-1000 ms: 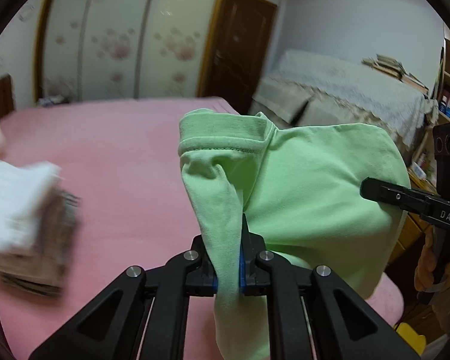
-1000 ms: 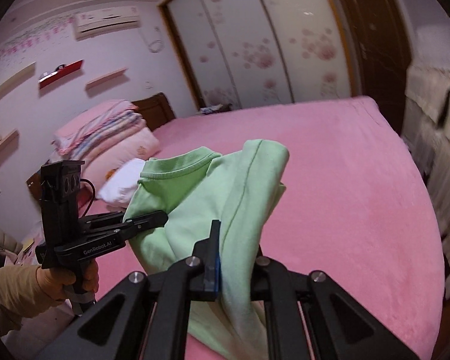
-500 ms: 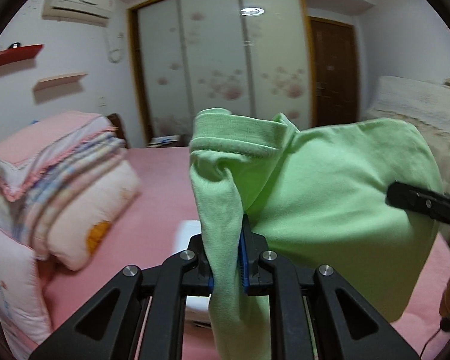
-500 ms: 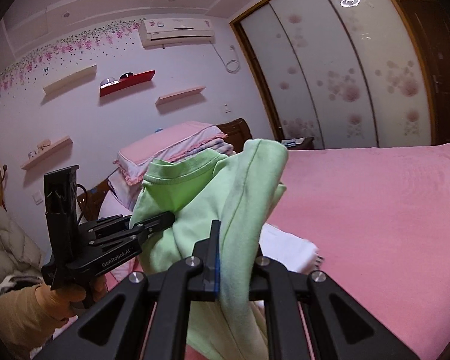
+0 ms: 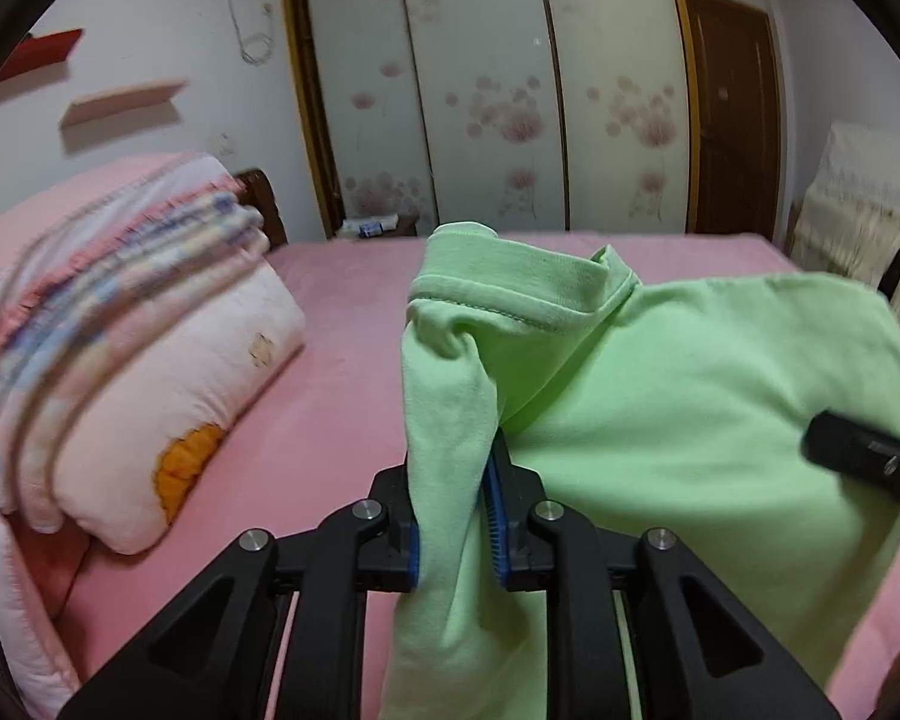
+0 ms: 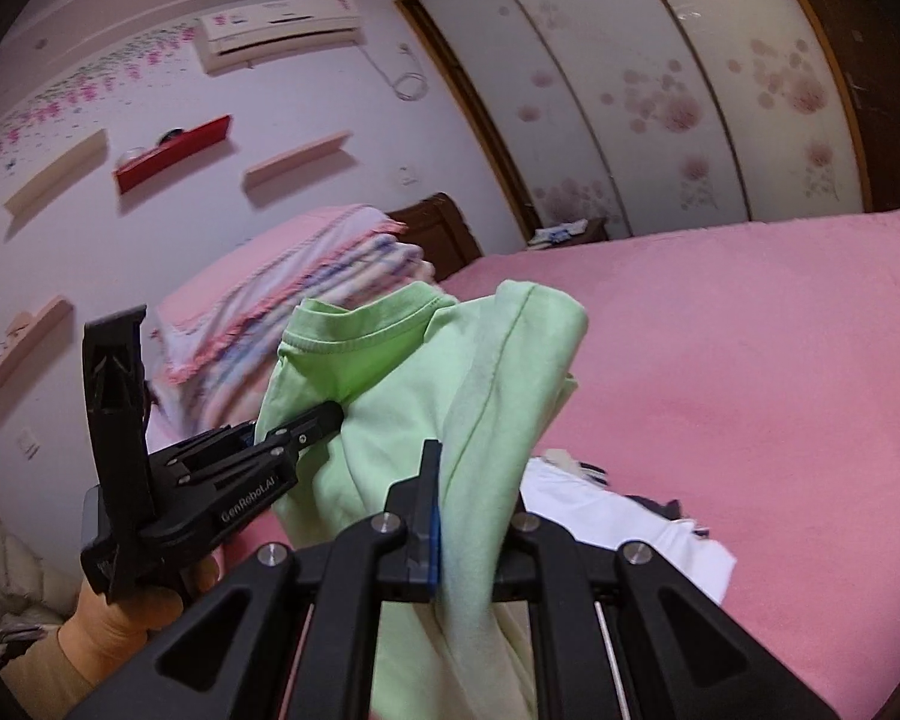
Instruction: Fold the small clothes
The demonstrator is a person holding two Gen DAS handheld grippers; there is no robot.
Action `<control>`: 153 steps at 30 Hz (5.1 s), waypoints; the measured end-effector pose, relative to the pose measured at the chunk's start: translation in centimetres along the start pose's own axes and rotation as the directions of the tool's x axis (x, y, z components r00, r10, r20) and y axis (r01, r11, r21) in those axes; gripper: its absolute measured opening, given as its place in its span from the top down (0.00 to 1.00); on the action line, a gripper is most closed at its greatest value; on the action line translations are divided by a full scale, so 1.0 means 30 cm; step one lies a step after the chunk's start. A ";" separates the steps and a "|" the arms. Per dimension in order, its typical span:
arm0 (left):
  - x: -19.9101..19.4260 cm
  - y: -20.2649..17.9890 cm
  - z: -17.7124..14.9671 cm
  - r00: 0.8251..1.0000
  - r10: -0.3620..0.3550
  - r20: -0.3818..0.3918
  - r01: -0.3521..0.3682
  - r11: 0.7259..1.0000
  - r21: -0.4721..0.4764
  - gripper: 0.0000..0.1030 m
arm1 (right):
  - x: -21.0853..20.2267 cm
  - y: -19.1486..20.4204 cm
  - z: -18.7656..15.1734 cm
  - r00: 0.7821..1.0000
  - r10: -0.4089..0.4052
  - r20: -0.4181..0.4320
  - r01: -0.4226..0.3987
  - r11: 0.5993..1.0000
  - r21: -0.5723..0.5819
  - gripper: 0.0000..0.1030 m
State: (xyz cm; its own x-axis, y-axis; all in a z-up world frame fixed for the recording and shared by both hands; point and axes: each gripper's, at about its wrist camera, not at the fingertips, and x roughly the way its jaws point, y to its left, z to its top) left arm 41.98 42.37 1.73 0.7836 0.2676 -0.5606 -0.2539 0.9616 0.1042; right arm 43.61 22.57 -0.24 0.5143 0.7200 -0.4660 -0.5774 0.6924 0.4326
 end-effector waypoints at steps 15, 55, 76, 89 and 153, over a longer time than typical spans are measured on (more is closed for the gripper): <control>0.321 0.088 -0.095 0.972 0.152 -0.179 -0.190 0.957 -0.220 0.13 | 0.162 -0.330 -0.057 0.956 -0.263 -0.130 0.270 0.962 0.040 0.62; -1.184 -0.608 -0.543 0.971 -0.219 -0.101 0.208 0.972 -0.104 0.01 | -1.115 0.168 -0.502 0.903 -0.371 -0.218 0.357 0.928 -0.102 0.62; -1.598 -0.776 -0.907 0.954 -0.298 -0.033 0.286 0.937 -0.200 0.01 | -1.608 0.209 -0.925 0.892 -0.449 -0.058 0.451 0.892 0.036 0.37; -1.619 -0.891 -1.026 0.980 -0.183 -0.073 0.172 0.977 -0.129 0.01 | -1.659 0.232 -1.005 0.868 -0.497 -0.005 0.497 0.867 0.019 0.34; -1.505 -0.946 -1.030 0.967 -0.205 -0.151 0.194 0.977 -0.084 0.01 | -1.626 0.111 -1.035 0.811 -0.584 -0.037 0.585 0.810 0.035 0.34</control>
State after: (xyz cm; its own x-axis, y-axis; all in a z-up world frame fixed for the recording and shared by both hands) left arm -3.71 1.12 -1.30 0.7240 0.0525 -0.6878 -0.1438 0.9867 -0.0760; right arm -3.09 -11.71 -0.03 0.7306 0.1775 -0.6593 -0.1445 0.9839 0.1048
